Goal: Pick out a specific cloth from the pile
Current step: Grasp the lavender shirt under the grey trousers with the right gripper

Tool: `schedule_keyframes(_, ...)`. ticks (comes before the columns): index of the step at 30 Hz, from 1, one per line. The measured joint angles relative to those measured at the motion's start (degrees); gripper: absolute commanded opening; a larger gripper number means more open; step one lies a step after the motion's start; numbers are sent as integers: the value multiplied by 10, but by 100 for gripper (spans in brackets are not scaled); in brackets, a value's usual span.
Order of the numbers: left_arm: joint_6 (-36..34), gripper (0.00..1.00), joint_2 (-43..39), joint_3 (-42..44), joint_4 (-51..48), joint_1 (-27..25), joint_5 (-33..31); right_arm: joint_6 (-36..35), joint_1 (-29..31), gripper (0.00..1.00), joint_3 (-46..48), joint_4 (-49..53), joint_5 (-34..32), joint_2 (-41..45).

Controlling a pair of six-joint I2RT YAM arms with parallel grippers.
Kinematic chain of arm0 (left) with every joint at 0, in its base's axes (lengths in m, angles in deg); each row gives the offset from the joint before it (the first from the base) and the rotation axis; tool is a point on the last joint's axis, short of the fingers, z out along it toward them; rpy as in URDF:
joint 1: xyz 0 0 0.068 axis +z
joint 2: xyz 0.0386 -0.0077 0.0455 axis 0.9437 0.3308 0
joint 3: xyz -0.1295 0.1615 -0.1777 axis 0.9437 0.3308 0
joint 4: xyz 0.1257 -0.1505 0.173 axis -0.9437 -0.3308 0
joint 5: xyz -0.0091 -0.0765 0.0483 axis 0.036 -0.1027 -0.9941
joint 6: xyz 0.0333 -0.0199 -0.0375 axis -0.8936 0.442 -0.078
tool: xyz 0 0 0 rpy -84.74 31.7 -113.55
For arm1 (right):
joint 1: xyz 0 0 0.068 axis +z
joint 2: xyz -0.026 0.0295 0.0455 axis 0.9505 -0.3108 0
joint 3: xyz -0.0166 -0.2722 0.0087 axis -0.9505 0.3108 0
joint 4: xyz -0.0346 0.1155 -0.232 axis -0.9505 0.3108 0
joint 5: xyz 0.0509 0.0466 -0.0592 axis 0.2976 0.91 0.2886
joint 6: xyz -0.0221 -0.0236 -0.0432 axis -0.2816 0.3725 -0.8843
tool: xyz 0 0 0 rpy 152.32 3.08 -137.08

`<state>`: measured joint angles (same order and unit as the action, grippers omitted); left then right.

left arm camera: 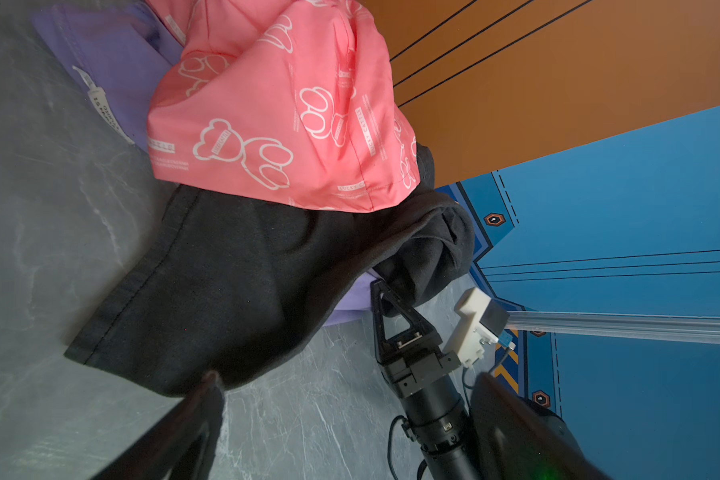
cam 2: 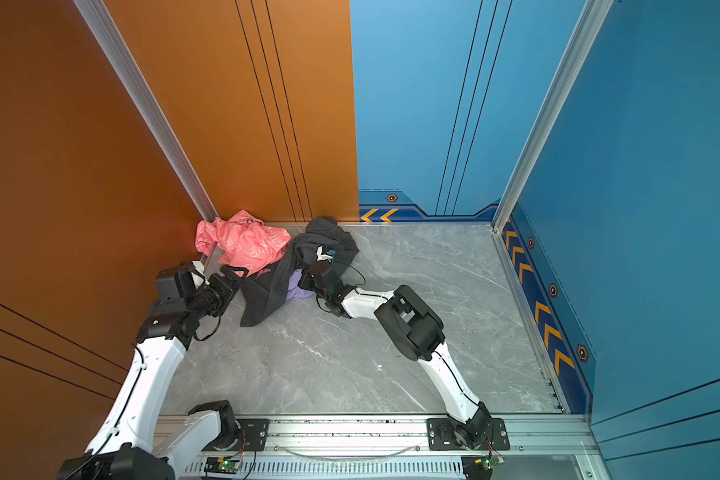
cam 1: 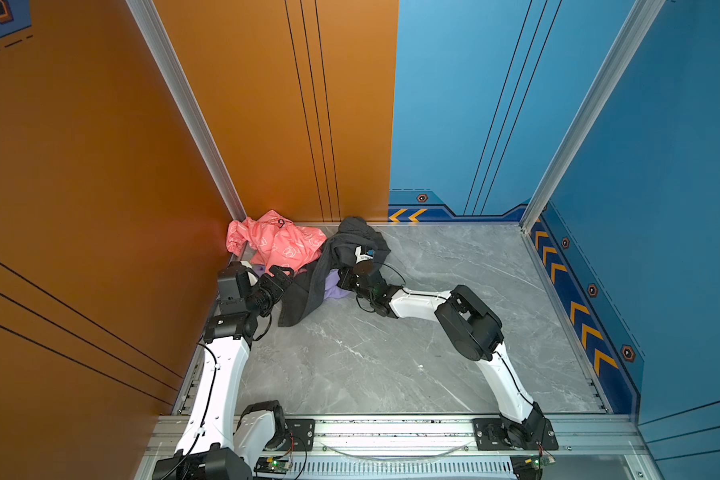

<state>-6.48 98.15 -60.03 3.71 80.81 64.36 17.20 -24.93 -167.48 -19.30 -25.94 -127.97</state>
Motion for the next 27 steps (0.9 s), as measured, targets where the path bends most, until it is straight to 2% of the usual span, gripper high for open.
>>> schedule_keyframes(6,0,94,0,0,0,0,-2,-24,-8,0,14,-48,8,30)
schedule_keyframes(14,0,94,16,0,0,0,-4,-69,-4,0,5,-57,79,30)
schedule_keyframes(22,-2,94,36,-16,0,0,-6,-161,-4,0,-22,42,152,48)
schedule_keyframes(27,-7,94,36,-20,0,0,-7,-210,-7,0,-42,125,176,82)
